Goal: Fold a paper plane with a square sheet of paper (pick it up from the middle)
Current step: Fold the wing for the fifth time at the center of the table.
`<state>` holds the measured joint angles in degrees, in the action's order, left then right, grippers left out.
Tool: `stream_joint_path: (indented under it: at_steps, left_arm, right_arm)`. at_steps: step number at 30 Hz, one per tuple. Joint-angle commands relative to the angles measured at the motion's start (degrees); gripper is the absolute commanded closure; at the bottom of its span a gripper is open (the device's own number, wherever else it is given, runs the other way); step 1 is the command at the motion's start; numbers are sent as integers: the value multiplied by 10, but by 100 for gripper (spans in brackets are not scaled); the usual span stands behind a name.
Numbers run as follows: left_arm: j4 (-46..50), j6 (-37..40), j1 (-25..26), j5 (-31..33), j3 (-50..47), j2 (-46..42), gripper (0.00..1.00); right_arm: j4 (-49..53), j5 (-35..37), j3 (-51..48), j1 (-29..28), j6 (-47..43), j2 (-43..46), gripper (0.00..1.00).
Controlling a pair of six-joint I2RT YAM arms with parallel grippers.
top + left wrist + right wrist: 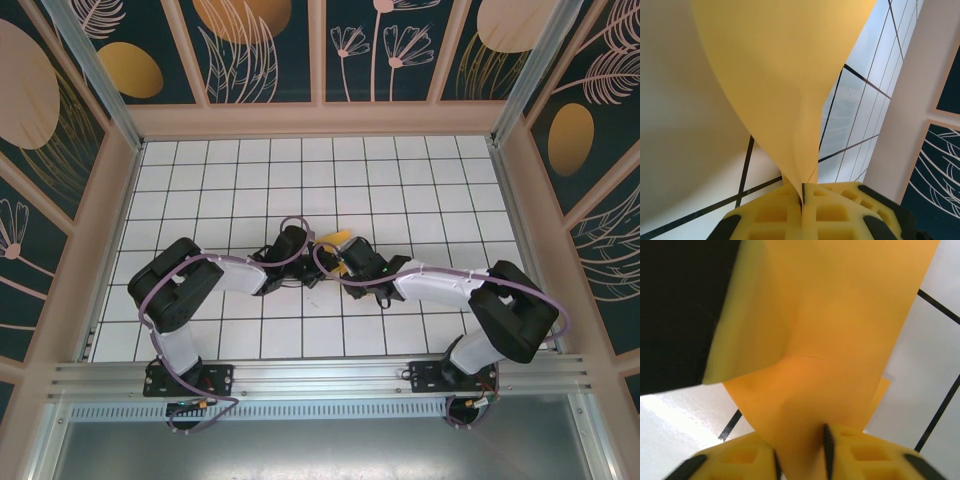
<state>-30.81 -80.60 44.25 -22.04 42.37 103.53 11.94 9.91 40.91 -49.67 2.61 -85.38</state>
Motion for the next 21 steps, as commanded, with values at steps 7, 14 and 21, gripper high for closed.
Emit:
stream_joint_path:
  at_steps: [7, 14, 21]
  left_arm:
    - [18, 12, -8, 12, -5, -18, 79]
    - [48, 36, -39, 41, -29, -87, 51]
    - [94, 80, -47, 63, -31, -129, 47]
  right_arm:
    - [4, -53, 30, 0, 21, -10, 86]
    - [-19, -151, 31, 23, 49, -26, 86]
    - [-56, -258, 26, 70, 78, -53, 84]
